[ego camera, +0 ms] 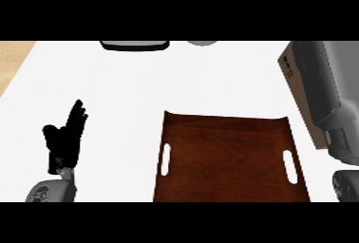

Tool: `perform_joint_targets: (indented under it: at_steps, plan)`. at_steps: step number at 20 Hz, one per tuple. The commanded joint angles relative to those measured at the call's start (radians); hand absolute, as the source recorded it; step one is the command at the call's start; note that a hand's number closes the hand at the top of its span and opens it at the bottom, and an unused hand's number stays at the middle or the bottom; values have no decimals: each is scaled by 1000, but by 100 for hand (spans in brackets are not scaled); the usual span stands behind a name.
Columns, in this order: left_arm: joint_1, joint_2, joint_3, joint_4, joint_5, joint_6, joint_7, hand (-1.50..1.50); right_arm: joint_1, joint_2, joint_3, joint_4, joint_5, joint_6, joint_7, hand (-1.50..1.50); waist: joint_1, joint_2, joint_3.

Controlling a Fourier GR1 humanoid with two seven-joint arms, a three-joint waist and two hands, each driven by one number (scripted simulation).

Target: Pick the squash from the tray and place it in the cardboard box

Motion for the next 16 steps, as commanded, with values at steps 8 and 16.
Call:
perform_joint_targets:
  at_steps: [8, 16]
  plan:
    - [35, -11, 0, 29, -14, 5, -76, 0, 127, -208, -145, 131, -128, -220, -205, 150, 9, 6, 1]
    - [-9, -32, -16, 43, -19, 12, -46, 0, 227, -292, -242, 311, -208, -394, -306, 150, 12, 9, 2]
